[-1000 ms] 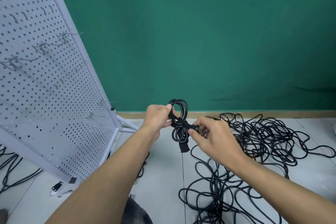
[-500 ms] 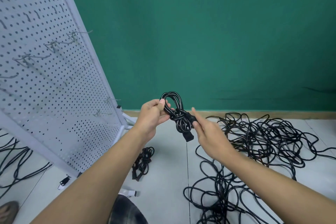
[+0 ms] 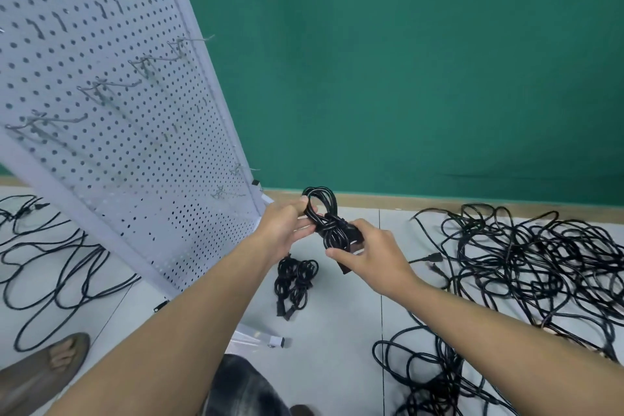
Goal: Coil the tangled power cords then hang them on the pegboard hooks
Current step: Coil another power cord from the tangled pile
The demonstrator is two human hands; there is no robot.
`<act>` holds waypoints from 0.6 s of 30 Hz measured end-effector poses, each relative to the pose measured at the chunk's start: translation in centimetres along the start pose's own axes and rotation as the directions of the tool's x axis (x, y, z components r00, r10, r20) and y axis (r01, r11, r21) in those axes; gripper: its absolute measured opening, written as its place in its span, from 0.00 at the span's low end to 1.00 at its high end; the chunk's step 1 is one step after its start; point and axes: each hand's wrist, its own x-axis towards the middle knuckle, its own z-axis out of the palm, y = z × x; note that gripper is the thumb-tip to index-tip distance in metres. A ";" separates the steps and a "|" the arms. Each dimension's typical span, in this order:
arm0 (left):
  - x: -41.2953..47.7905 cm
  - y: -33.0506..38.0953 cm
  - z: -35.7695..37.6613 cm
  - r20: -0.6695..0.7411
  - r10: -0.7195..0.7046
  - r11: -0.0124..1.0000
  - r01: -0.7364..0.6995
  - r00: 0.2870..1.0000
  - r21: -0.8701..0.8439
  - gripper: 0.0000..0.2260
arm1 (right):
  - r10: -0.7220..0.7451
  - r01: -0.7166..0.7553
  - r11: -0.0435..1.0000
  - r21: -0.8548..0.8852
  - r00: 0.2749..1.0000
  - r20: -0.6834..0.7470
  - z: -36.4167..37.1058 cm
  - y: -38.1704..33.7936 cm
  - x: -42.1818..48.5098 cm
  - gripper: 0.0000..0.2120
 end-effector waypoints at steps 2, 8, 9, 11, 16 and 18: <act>0.9 -0.7 -0.2 -0.008 -0.075 0.992 0.075 0.997 0.100 0.08 | 0.062 -0.061 0.998 -0.015 0.998 0.022 1.2 1.1 0.7 0.18; 3.3 -3.4 -2.1 -0.012 -0.127 0.854 0.116 0.992 0.508 0.12 | 0.250 -0.250 0.968 -0.012 0.968 0.035 6.1 6.1 2.9 0.17; 4.0 -4.4 -2.8 -0.004 -0.121 0.819 0.103 0.993 0.565 0.09 | 0.279 -0.279 0.960 -0.017 0.960 0.031 7.0 7.1 3.2 0.17; 5.2 -6.5 -3.9 0.047 -0.144 0.766 0.081 0.989 0.638 0.05 | 0.331 -0.331 0.943 -0.028 0.943 0.017 8.9 9.2 3.8 0.17; 8.4 -12.7 -5.1 0.147 -0.211 0.501 -0.022 0.966 0.865 0.07 | 0.476 -0.475 0.878 -0.051 0.880 -0.011 12.5 14.8 5.5 0.19; 9.5 -14.8 -5.1 0.195 -0.237 0.450 -0.070 0.952 0.890 0.07 | 0.516 -0.515 0.856 -0.045 0.857 0.006 13.9 16.8 6.1 0.19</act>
